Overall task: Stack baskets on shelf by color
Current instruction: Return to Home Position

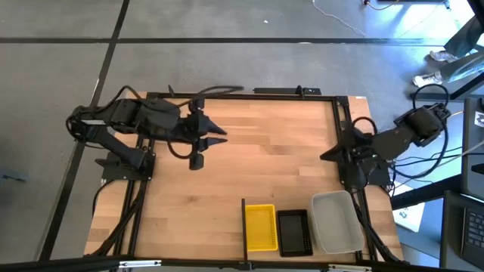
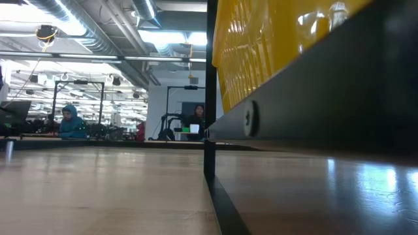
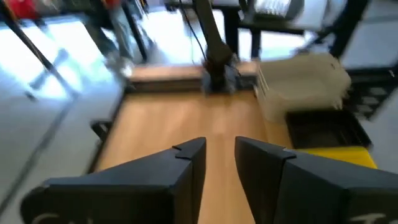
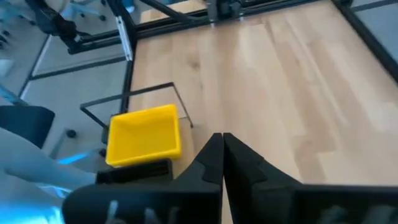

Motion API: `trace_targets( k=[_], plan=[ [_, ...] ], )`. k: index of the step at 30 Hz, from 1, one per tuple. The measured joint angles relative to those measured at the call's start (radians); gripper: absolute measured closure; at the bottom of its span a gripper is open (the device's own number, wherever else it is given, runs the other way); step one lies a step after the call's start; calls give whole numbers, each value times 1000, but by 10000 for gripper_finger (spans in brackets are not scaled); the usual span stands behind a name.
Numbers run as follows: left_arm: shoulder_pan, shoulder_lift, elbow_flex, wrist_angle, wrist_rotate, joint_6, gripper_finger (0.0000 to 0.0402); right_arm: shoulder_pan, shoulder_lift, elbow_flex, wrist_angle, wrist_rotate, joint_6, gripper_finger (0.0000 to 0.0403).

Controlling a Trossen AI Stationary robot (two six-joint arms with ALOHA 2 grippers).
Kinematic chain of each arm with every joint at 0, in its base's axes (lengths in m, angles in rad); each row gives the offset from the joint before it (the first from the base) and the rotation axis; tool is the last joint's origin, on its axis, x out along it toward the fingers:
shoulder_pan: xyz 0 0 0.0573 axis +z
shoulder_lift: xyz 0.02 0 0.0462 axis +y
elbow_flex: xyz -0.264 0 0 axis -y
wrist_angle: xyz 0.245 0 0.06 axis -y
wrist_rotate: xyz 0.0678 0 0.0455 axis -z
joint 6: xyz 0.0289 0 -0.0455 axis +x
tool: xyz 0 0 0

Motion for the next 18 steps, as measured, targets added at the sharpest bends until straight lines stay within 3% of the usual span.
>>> trace_targets(
  k=[6, 10, 14, 18],
  plan=[
    [0, -26, -1, -134, 115, -16, 393, 0, -8, 109, -113, 31, -83, 401],
    [-6, -94, 0, -239, 106, -42, 398, 0, -57, 140, -162, 40, -153, 401],
    [-7, -168, 0, -304, 107, -87, 400, 0, -153, 88, -136, 43, -159, 401],
    [-37, -275, -23, -306, 149, -123, 401, 0, -278, -8, -52, -38, -181, 402]
  ],
)
